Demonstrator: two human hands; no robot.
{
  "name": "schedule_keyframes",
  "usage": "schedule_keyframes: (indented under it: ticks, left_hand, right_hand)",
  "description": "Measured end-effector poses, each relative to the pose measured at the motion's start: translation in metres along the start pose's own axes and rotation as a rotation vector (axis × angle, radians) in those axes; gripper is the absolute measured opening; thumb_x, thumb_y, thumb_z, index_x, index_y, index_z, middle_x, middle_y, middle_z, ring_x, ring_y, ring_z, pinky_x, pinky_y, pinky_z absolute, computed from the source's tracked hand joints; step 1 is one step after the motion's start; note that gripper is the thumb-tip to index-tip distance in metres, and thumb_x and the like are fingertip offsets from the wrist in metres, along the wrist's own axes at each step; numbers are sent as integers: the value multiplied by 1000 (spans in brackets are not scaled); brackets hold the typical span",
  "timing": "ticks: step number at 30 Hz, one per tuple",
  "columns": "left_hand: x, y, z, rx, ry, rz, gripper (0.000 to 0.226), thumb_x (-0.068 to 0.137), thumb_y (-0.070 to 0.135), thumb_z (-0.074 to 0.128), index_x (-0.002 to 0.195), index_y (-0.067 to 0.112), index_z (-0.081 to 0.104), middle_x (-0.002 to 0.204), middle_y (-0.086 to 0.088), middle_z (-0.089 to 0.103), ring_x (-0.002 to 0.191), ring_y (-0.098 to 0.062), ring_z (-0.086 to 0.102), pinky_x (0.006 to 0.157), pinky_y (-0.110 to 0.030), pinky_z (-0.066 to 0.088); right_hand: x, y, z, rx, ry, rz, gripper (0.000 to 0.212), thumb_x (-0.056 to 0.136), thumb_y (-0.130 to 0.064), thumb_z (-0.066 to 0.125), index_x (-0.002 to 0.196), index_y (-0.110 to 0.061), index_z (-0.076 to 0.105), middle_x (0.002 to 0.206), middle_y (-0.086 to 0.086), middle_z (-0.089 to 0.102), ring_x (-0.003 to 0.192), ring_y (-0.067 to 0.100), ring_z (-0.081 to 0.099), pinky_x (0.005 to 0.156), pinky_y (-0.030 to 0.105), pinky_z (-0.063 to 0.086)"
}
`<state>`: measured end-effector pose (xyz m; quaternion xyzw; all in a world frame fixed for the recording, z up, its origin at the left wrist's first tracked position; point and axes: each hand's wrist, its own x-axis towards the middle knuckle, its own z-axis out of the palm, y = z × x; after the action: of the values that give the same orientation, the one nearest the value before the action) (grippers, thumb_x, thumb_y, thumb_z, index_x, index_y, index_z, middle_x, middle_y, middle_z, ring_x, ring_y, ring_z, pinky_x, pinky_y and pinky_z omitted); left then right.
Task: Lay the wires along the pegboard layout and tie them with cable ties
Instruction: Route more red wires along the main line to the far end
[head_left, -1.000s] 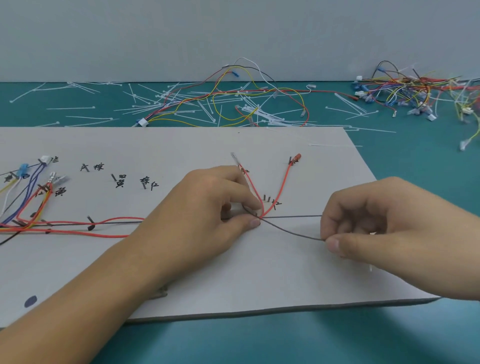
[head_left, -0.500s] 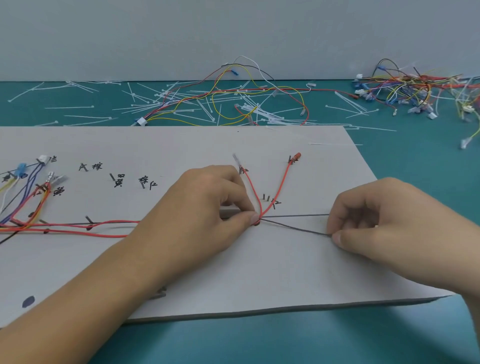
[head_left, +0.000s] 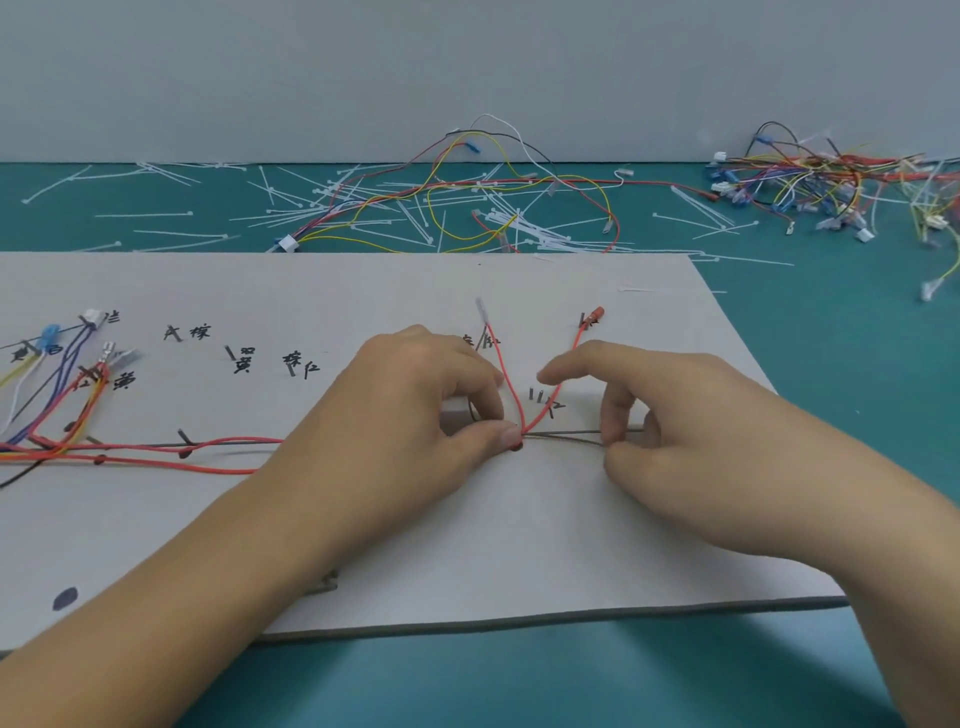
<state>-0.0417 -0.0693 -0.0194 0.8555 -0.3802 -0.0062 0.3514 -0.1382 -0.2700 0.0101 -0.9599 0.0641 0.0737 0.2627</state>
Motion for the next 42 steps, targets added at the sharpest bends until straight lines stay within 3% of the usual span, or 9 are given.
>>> schedule_keyframes:
  ticks: [3, 8, 15, 18, 21, 24, 28, 36, 42]
  left_hand:
    - [0, 0, 1, -4, 17, 6, 9, 79, 28, 88, 78, 24, 80, 94, 12, 77, 99, -14, 66, 87, -37, 50]
    - [-2, -3, 2, 5, 33, 50, 15, 83, 31, 86, 91, 20, 80, 92, 6, 77, 91, -16, 71, 82, -39, 56]
    - [3, -6, 1, 37, -7, 166, 14, 85, 24, 85, 94, 17, 78, 97, 6, 74, 95, -15, 70, 84, -40, 55]
    - [3, -5, 2, 23, -21, 187, 6, 87, 18, 83, 92, 18, 80, 95, 6, 74, 93, -16, 70, 83, -39, 54]
    - [4, -4, 3, 18, -47, 204, 3, 88, 14, 82, 87, 18, 81, 92, 5, 75, 89, -18, 70, 80, -41, 54]
    - [3, -3, 2, 34, -63, 213, 4, 89, 15, 80, 89, 19, 81, 92, 7, 75, 88, -16, 68, 79, -40, 53]
    - [3, -2, 2, 55, -81, 216, 4, 92, 17, 76, 91, 20, 79, 92, 8, 70, 90, -15, 63, 81, -39, 51]
    - [9, -1, 5, -5, -102, 131, 15, 85, 9, 78, 77, 21, 74, 80, 12, 69, 87, -11, 58, 79, -26, 44]
    - [11, 0, 5, -10, -103, 148, 17, 81, 4, 77, 73, 19, 73, 77, 11, 68, 87, -14, 61, 79, -35, 47]
  right_hand:
    - [10, -3, 9, 22, 66, -49, 48, 89, -22, 61, 121, -55, 51, 88, -12, 62, 71, -5, 56, 62, 25, 46]
    - [23, -3, 21, 56, 185, -109, 17, 92, -29, 68, 107, -38, 73, 73, -9, 65, 70, -9, 56, 64, 11, 43]
    - [24, 8, 20, 93, 207, -118, 21, 90, -35, 75, 108, -44, 75, 76, -14, 66, 73, -8, 56, 66, 9, 41]
    - [22, 12, 18, 58, 215, -101, 29, 89, -31, 77, 110, -49, 74, 89, -31, 61, 76, -8, 54, 63, 9, 39]
    - [20, 15, 17, 45, 208, -81, 31, 89, -31, 77, 111, -52, 72, 94, -35, 58, 78, -10, 54, 60, 9, 38]
    - [18, 18, 14, 23, 188, -78, 29, 89, -31, 77, 109, -52, 73, 93, -32, 59, 78, -7, 54, 58, 12, 36]
    - [13, 23, 10, 5, 186, -70, 12, 87, -28, 79, 87, -38, 73, 86, -27, 61, 74, -4, 55, 56, 14, 37]
    - [2, 30, 3, -16, 188, -83, 17, 87, -18, 78, 75, -29, 71, 74, -15, 63, 76, -2, 57, 64, 9, 42]
    - [12, 23, 3, -122, 236, -83, 16, 88, -23, 77, 75, -24, 67, 75, -12, 62, 73, 4, 55, 64, 17, 45]
